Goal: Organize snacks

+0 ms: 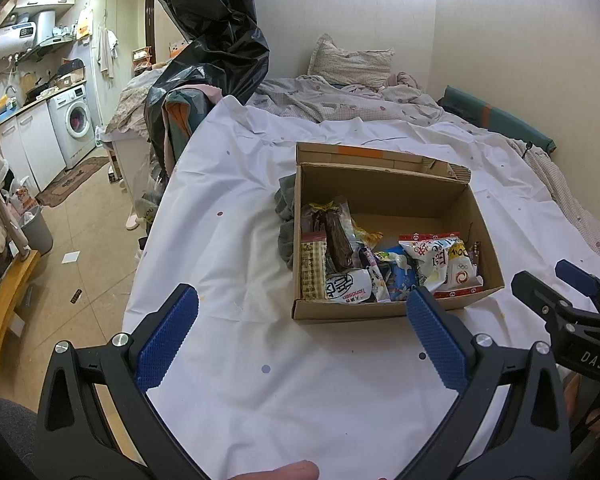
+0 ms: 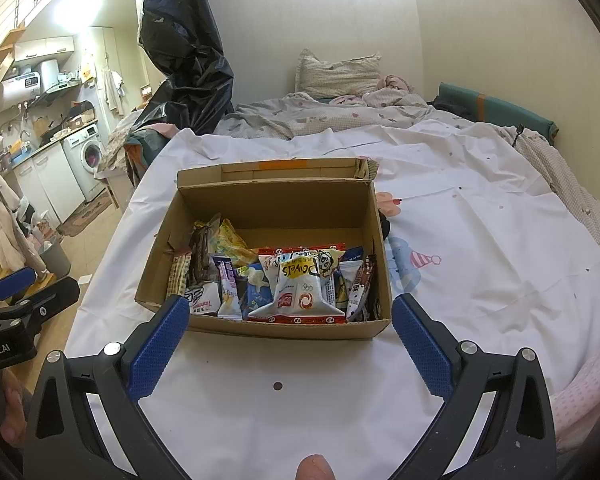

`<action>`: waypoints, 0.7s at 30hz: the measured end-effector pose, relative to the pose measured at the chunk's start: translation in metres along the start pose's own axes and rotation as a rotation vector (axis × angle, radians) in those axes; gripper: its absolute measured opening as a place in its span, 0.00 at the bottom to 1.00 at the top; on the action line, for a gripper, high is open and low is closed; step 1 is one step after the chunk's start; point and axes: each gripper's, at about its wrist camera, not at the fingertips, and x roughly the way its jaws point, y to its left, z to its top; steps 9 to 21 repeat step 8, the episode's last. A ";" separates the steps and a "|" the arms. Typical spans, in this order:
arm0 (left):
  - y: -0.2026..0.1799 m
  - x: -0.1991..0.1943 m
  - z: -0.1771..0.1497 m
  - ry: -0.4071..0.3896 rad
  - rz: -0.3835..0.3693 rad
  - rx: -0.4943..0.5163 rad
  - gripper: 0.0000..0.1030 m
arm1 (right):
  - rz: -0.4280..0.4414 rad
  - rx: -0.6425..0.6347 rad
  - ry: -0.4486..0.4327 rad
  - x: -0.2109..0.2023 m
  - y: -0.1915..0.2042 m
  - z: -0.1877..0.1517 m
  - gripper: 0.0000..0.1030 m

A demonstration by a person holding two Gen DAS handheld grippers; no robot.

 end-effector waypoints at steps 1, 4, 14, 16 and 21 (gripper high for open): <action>0.000 0.000 0.000 0.001 0.000 0.000 1.00 | -0.001 0.000 0.000 0.000 0.000 0.000 1.00; 0.000 0.000 0.000 0.000 -0.001 -0.001 1.00 | 0.000 -0.001 0.000 0.000 0.000 0.000 1.00; 0.000 0.000 -0.001 0.001 -0.006 -0.001 1.00 | 0.003 -0.002 -0.001 -0.001 0.002 0.000 1.00; 0.000 0.000 -0.001 0.001 -0.006 -0.001 1.00 | 0.003 -0.002 -0.001 -0.001 0.002 0.000 1.00; 0.000 0.000 -0.001 0.001 -0.006 -0.001 1.00 | 0.003 -0.002 -0.001 -0.001 0.002 0.000 1.00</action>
